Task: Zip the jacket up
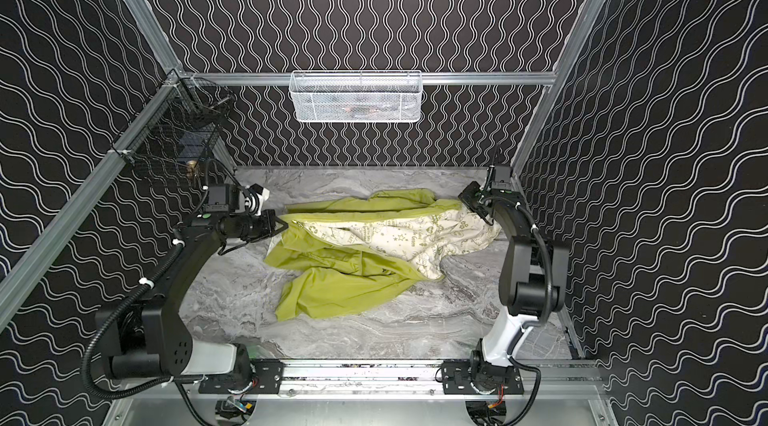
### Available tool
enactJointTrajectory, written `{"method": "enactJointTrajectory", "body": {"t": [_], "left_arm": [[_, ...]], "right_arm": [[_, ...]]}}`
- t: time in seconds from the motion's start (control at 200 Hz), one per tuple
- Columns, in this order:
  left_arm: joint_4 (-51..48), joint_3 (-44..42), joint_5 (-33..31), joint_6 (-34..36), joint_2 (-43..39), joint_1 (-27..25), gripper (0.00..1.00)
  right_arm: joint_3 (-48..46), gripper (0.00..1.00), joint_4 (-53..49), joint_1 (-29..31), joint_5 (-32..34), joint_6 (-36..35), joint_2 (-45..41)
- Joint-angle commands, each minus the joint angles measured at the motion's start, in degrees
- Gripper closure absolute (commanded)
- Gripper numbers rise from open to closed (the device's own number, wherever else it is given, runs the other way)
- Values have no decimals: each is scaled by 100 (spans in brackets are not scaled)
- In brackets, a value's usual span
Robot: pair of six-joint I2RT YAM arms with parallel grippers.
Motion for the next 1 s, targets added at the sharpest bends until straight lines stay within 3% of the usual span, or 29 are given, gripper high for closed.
{"method": "enactJointTrajectory", "body": {"t": [0.0, 0.31, 0.48, 0.641, 0.691, 0.801, 0.996], "left_arm": [[113, 146, -61, 112, 123, 13, 100], [137, 322, -44, 139, 373, 16, 100], [175, 319, -15, 93, 360, 20, 100], [252, 326, 11, 22, 315, 24, 100], [248, 361, 20, 20, 316, 29, 100], [267, 376, 64, -3, 304, 28, 100], [324, 314, 92, -38, 270, 27, 100]], "right_arm": [[185, 87, 9, 2, -96, -119, 248], [289, 59, -255, -138, 264, -179, 327], [268, 36, -673, -138, 528, -225, -387], [-9, 17, -1268, 60, 1290, -99, -1194], [-87, 4, -1566, 81, 1440, -34, -1448], [-555, 1, -1840, 75, 1464, -16, -2092], [-1671, 3, -1582, 85, 478, -371, -3246]]}}
